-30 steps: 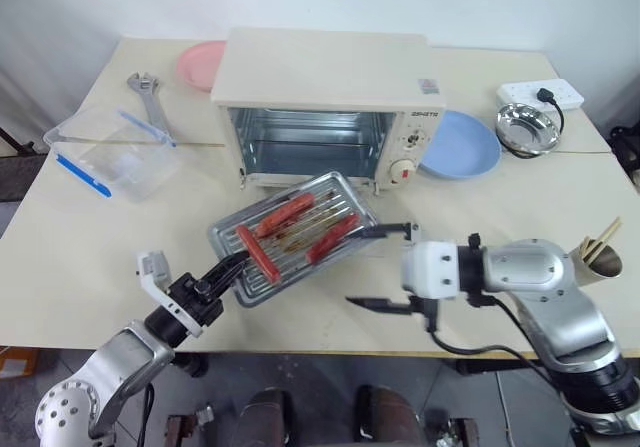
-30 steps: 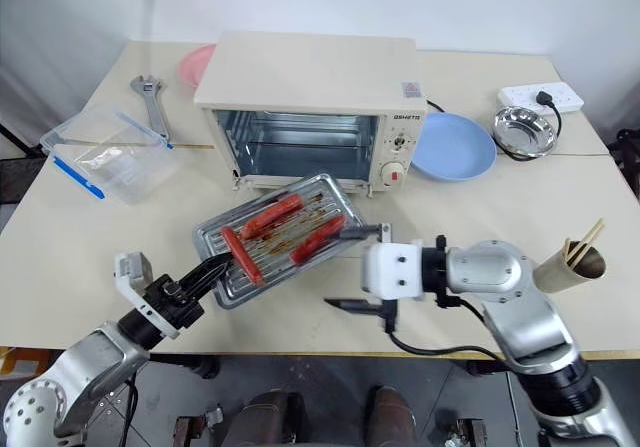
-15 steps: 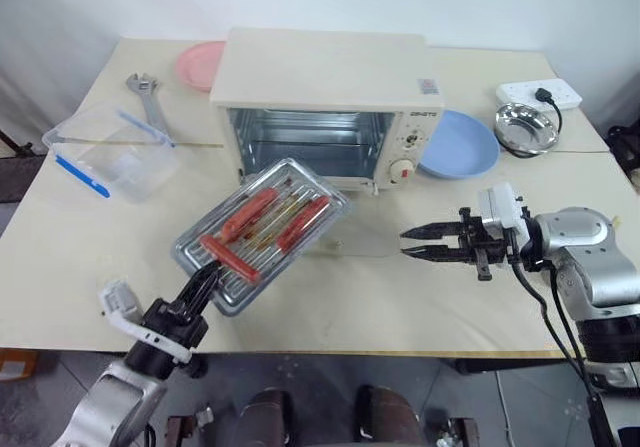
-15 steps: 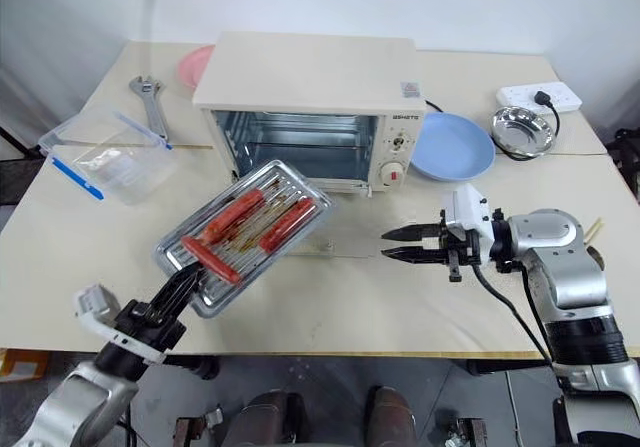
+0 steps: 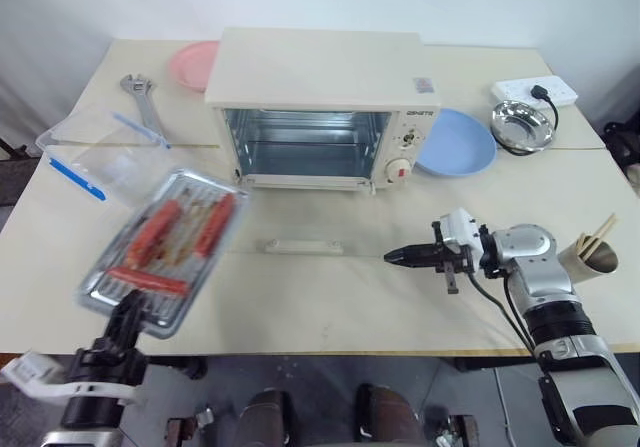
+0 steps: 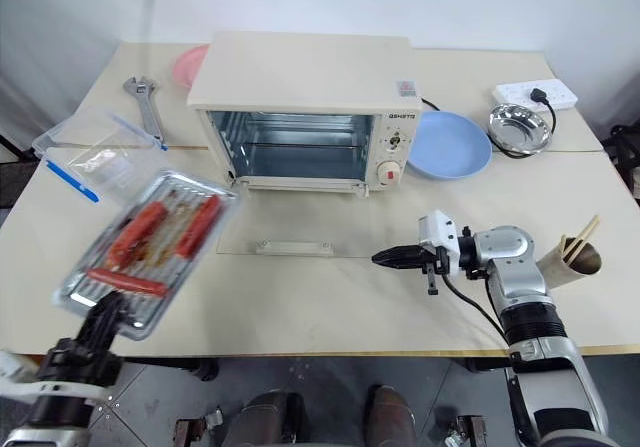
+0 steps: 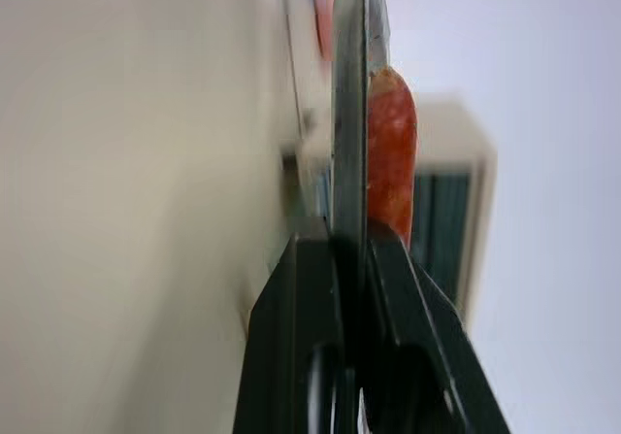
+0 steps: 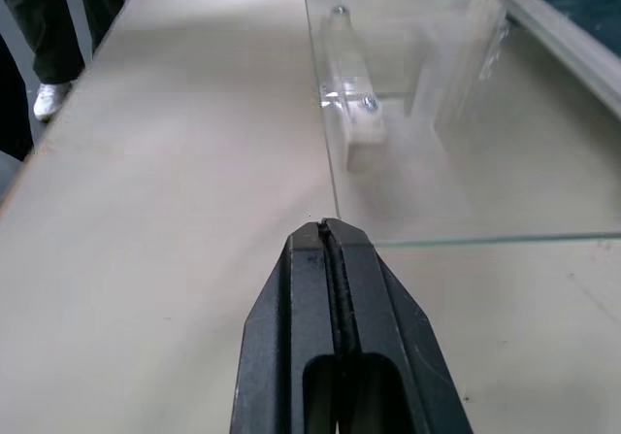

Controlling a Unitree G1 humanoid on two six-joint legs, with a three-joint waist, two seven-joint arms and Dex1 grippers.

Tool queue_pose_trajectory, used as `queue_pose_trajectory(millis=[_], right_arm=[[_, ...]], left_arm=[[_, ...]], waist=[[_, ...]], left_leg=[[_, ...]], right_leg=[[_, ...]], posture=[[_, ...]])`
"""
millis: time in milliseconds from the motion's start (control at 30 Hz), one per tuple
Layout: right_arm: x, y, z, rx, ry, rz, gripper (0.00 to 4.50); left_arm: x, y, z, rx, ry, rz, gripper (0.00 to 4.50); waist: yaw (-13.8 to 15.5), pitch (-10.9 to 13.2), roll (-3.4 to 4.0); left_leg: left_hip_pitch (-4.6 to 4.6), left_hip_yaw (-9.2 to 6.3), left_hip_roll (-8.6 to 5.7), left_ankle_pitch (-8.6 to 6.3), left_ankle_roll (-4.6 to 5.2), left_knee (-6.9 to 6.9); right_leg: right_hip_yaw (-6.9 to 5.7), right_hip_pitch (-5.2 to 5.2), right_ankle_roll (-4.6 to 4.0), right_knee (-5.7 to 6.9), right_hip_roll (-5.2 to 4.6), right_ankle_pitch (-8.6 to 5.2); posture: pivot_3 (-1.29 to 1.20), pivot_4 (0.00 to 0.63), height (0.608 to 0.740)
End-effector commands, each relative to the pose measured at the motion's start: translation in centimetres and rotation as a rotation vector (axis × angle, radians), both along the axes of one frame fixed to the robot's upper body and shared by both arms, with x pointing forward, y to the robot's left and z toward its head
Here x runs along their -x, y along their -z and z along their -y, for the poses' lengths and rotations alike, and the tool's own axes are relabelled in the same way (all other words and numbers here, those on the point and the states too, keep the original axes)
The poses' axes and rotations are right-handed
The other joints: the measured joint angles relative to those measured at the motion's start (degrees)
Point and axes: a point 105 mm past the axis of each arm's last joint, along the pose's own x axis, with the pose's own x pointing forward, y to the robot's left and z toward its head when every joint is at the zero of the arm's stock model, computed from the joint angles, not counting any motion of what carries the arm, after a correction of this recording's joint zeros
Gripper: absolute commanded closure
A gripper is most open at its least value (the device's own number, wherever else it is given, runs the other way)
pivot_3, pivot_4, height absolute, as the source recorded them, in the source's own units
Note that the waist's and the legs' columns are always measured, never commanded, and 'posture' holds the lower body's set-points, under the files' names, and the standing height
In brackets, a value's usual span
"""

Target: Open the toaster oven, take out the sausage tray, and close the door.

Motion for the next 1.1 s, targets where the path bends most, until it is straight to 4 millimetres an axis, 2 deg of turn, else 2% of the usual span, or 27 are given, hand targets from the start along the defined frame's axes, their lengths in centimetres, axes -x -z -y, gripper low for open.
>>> queue_pose_trajectory(millis=[33, 167, 267, 367, 600, 867, 1000, 1100], right_arm=[[-0.3, 0.4, -0.2, 0.046, -0.030, 0.056, 4.47], [-1.2, 0.8, -0.6, 0.042, -0.003, 0.091, 4.47], [-2.5, -0.9, -2.2, -0.051, 0.017, 0.124, 4.47], [-3.1, -2.7, -2.9, -0.118, 0.022, 0.135, 4.47], [-3.3, -7.3, -4.0, -0.239, -0.006, 0.133, 4.47], [-4.0, -11.7, -4.3, -0.346, 0.026, 0.155, 4.47], [-3.6, -12.9, -4.5, -0.370, 0.003, 0.142, 4.47], [-2.7, -12.4, -4.4, -0.328, -0.034, 0.113, 4.47]], left_arm=[[0.7, -0.3, -1.6, -0.006, -0.074, 0.031, 4.50], [0.9, 0.6, -3.2, 0.013, -0.142, 0.012, 4.50], [0.7, 1.6, -4.0, 0.041, -0.164, -0.012, 4.50], [0.8, 1.7, -4.2, 0.044, -0.170, -0.012, 4.50], [0.4, 1.8, -3.7, 0.043, -0.128, -0.012, 4.50], [-0.2, 1.9, -2.8, 0.048, -0.075, -0.015, 4.50], [-0.3, 2.0, -2.7, 0.043, -0.057, -0.014, 4.50], [-0.5, 2.0, -2.5, 0.034, -0.030, -0.016, 4.50]], waist=[[0.14, 0.00, 0.00], [0.14, 0.00, 0.00], [-0.22, 0.01, 0.03], [-0.34, 0.01, 0.03], [0.11, 0.02, 0.04], [0.08, 0.03, 0.06], [0.06, 0.03, 0.06], [0.08, 0.03, 0.06]], left_leg=[[0.00, 0.00, 0.00, 0.00, 0.00, 0.03], [0.01, 0.00, -0.01, -0.02, 0.04, 0.10], [0.02, 0.01, 0.04, -0.02, 0.02, 0.10], [0.02, 0.06, 0.26, -0.06, -0.08, 0.10], [-0.04, 0.09, 0.65, -0.20, -0.27, 0.10], [-0.04, 0.23, 0.70, -0.21, -0.29, 0.08], [-0.04, 0.27, 0.73, -0.24, -0.33, 0.07], [-0.04, 0.31, 0.74, -0.26, -0.31, 0.07]], right_leg=[[0.00, 0.01, 0.00, 0.00, 0.00, 0.00], [0.01, 0.04, 0.00, 0.01, 0.00, 0.00], [0.02, 0.01, 0.00, 0.06, 0.04, 0.00], [0.07, 0.00, -0.07, 0.19, 0.26, 0.04], [0.05, -0.04, -0.12, 0.06, 0.64, 0.05], [0.18, -0.16, -0.17, 0.12, 0.70, 0.06], [0.23, -0.20, -0.17, 0.11, 0.73, 0.06], [0.25, -0.21, -0.17, 0.11, 0.74, 0.06]], posture=[[0.00, 0.150, 0.740], [0.00, 0.150, 0.740], [0.00, 0.150, 0.740], [0.00, 0.150, 0.740], [0.00, 0.150, 0.740], [0.00, 0.150, 0.740], [0.00, 0.150, 0.740], [0.00, 0.150, 0.740]])
